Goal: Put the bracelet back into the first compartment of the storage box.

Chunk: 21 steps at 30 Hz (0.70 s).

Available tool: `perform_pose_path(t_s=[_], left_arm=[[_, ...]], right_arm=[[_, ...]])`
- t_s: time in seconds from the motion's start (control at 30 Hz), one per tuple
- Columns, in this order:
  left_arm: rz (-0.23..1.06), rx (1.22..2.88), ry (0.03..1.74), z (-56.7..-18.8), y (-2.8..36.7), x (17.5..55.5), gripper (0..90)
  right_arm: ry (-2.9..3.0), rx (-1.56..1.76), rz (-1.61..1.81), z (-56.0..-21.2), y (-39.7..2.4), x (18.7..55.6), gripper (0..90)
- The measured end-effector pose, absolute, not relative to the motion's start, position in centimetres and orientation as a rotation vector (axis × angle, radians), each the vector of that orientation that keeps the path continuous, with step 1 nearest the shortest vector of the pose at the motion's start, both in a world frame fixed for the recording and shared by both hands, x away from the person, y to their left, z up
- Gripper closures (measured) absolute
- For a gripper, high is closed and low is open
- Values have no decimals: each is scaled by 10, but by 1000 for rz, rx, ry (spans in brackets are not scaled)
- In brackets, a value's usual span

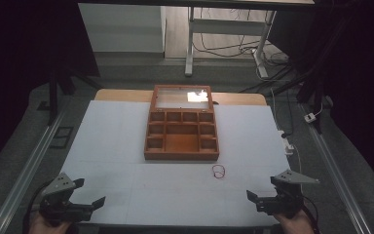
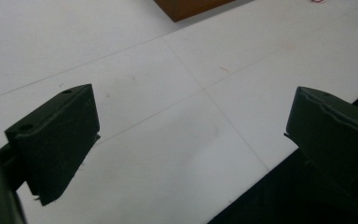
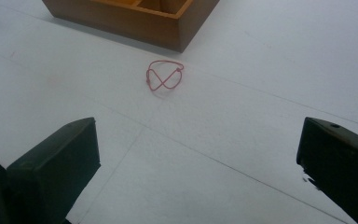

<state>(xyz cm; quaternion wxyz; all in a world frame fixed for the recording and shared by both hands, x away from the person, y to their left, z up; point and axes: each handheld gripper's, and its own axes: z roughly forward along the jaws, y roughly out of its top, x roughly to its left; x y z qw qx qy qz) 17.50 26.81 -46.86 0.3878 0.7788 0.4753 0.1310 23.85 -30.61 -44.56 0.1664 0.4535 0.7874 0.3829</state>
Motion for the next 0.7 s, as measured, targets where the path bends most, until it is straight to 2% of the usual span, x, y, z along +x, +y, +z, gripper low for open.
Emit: perform_pose_path(t_s=[0.7], left_arm=[[276, 2008, 1209, -471, 266, 182, 30]], right_arm=[[2320, 1181, 1060, -446, -299, 235, 0]])
